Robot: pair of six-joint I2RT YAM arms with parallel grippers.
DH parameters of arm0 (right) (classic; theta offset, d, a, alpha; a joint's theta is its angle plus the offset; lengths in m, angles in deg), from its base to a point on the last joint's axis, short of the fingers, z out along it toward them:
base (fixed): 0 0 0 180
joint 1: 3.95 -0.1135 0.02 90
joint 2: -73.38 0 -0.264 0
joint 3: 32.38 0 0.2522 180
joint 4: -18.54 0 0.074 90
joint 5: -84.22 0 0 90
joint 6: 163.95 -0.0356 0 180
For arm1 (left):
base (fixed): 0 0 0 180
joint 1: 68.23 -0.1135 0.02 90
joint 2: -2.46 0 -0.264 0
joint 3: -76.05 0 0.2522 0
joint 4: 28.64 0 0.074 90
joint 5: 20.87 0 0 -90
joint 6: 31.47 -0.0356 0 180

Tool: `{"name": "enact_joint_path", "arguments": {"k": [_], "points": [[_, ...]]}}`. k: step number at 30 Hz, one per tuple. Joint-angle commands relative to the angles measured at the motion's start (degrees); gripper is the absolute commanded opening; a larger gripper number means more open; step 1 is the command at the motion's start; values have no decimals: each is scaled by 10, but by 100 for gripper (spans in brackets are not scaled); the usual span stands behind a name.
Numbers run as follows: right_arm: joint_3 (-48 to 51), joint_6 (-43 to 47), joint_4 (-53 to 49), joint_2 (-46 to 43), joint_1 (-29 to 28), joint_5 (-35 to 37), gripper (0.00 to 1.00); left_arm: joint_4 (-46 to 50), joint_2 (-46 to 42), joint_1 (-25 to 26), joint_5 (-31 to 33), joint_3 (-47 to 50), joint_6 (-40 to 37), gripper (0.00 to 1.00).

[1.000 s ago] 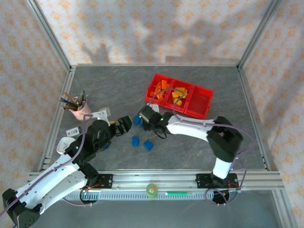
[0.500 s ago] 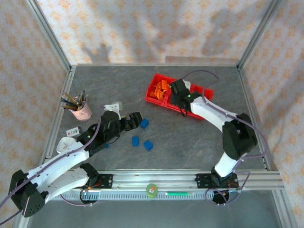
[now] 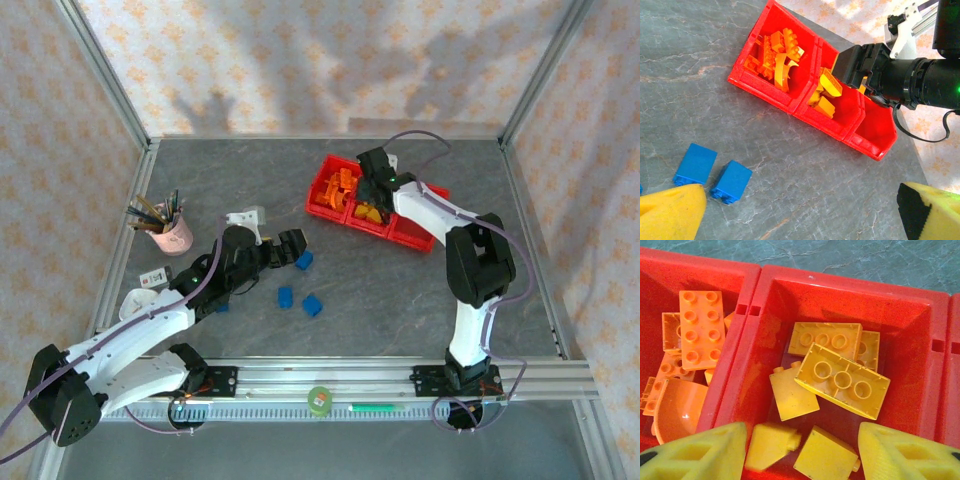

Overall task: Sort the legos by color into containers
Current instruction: Place the lego in the container, then pick up the lego from the middle-left of the table.

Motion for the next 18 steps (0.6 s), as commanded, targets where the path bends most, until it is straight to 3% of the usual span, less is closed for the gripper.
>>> {"name": "enact_joint_path", "arguments": {"k": [1, 10, 18], "points": [[27, 11, 3, -60, -26, -12, 62, -3, -21, -5, 11, -12, -1, 99], [110, -8, 45, -137, -134, -84, 67, 82, -121, -6, 59, 13, 20, 99], [58, -20, 44, -79, -234, -81, 67, 206, -206, -6, 119, 6, 53, 99]]}}
